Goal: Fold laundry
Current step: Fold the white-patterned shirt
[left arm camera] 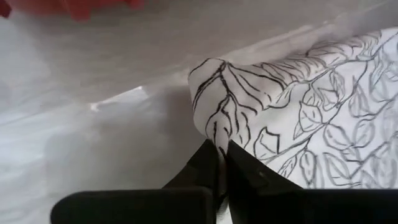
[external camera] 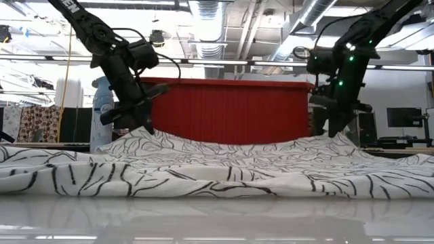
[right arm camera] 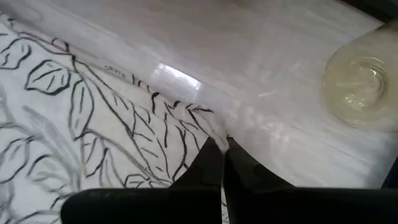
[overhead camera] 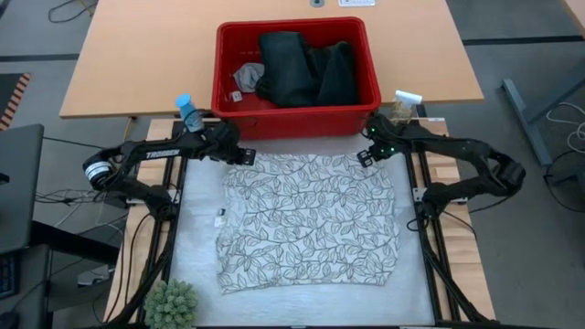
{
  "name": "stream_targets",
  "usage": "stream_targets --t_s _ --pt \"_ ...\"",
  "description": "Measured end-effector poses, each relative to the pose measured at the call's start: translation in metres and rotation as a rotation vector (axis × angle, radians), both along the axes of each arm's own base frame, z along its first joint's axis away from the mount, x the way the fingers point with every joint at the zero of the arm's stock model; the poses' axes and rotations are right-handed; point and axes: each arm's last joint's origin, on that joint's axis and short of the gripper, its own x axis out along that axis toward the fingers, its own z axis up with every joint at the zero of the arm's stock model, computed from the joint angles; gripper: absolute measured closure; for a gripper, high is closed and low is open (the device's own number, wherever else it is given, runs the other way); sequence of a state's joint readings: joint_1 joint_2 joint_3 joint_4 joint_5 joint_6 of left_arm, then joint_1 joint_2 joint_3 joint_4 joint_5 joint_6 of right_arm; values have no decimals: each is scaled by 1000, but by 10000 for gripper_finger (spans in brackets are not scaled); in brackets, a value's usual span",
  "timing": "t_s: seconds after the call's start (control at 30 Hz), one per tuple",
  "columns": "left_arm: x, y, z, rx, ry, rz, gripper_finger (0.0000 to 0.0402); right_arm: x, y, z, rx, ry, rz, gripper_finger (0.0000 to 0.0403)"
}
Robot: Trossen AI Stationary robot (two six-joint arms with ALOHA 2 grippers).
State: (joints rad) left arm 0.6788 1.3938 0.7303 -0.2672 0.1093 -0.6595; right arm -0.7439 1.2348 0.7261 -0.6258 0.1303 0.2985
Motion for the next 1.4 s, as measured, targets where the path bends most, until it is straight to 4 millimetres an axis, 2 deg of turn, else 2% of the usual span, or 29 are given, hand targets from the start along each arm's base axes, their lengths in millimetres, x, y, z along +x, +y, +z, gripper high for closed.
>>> stream_targets --t_s 0.27,0.67,1.07,1.4 --pt "-2 -9 19 29 -74 -20 401 -5 20 18 -22 -51 25 382" --pt "3 -36 41 83 -152 -126 401 -7 57 35 11 -138 17 382" --pt "13 -70 35 38 -64 -256 401 -19 105 44 80 -147 18 382" --pt "20 -98 34 53 -28 -328 401 -10 130 41 117 -165 34 382"
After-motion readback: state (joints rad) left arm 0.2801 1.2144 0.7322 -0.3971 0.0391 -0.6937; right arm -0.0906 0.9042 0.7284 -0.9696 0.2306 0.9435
